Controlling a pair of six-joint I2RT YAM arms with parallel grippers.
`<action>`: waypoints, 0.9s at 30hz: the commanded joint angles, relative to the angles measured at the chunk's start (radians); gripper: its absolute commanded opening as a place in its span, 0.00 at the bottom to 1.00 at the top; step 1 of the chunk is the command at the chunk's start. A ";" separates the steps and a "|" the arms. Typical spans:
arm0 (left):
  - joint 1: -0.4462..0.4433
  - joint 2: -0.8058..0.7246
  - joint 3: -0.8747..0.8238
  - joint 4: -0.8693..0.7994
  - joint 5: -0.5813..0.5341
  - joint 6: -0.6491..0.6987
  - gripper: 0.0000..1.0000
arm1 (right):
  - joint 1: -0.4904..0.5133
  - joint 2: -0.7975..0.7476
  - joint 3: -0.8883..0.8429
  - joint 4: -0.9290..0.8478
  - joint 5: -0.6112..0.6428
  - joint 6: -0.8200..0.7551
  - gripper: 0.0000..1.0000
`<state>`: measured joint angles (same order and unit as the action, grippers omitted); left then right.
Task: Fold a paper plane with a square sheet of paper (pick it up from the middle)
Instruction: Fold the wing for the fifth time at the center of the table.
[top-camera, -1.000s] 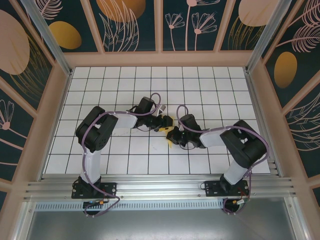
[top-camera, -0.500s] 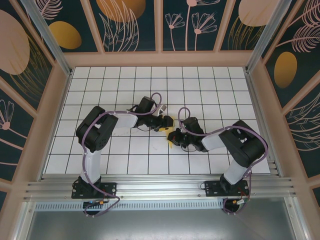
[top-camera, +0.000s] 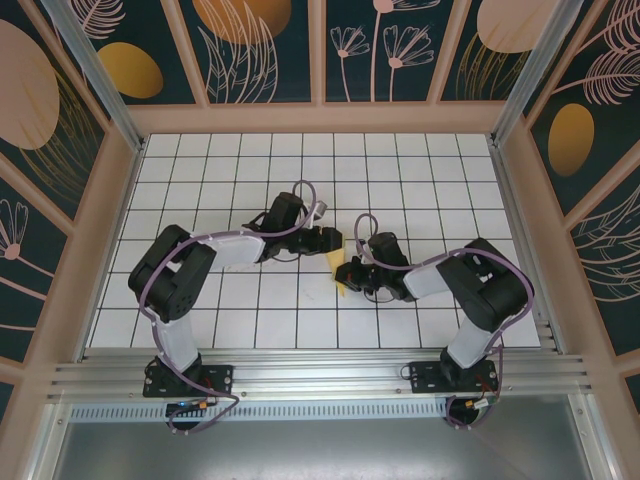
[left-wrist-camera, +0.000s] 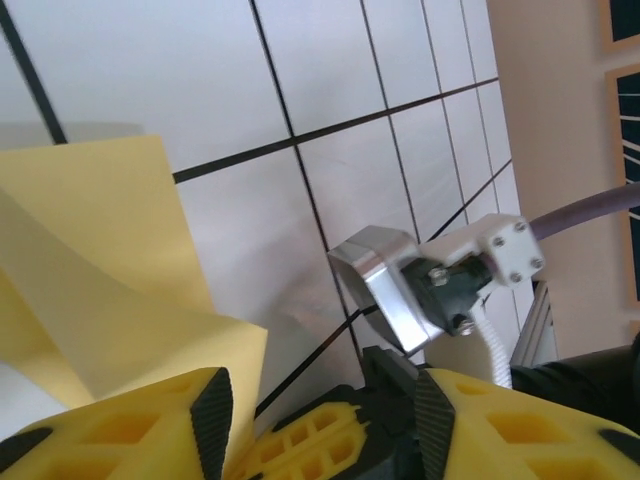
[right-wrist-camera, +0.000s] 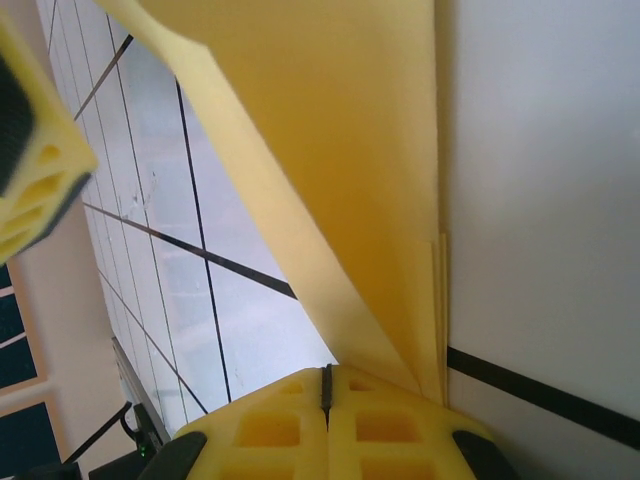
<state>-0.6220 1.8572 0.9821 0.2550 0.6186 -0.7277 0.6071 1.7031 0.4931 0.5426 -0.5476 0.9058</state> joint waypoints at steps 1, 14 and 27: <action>0.002 0.019 -0.039 0.070 -0.007 -0.032 0.50 | 0.000 0.065 -0.045 -0.217 0.017 -0.043 0.00; 0.002 0.131 0.020 0.130 0.057 -0.054 0.49 | -0.006 0.088 -0.031 -0.224 0.010 -0.052 0.00; 0.030 0.203 0.075 0.043 -0.062 -0.026 0.49 | -0.005 0.060 -0.045 -0.269 0.020 -0.067 0.00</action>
<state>-0.6167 2.0113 1.0317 0.3099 0.6266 -0.7719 0.5941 1.7130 0.5026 0.5274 -0.5800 0.8753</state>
